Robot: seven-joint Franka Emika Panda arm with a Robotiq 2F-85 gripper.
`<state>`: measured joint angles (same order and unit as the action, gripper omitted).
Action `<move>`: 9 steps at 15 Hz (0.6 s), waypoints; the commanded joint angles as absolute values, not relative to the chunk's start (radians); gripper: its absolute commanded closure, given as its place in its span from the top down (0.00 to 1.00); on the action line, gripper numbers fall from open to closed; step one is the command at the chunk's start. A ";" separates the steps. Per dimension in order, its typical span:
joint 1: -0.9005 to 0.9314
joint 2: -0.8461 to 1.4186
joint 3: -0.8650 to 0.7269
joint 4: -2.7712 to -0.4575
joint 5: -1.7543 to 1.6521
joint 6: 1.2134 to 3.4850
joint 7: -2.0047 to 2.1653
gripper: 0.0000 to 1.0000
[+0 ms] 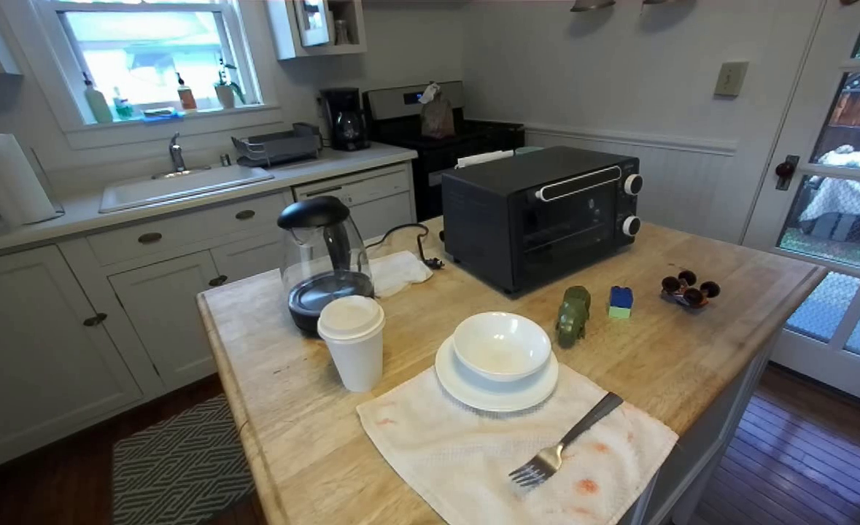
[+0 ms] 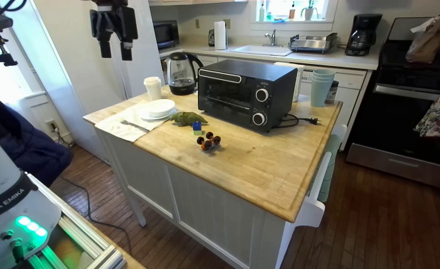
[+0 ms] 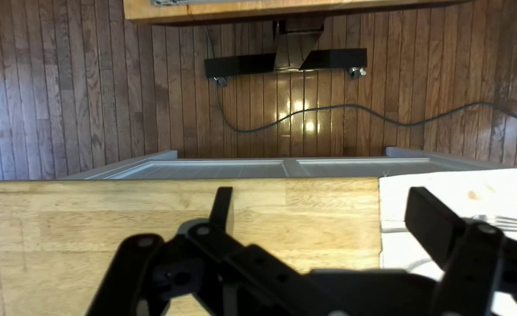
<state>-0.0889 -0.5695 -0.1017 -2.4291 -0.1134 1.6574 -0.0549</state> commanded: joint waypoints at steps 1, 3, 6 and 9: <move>-0.116 -0.437 -0.175 -2.382 -0.112 1.736 -0.122 1.00; -0.123 -0.387 -0.211 -2.373 -0.089 1.795 -0.156 1.00; -0.128 -0.323 -0.249 -2.365 -0.066 1.870 -0.217 1.00; -0.140 -0.341 -0.233 -2.395 -0.088 1.873 -0.194 1.00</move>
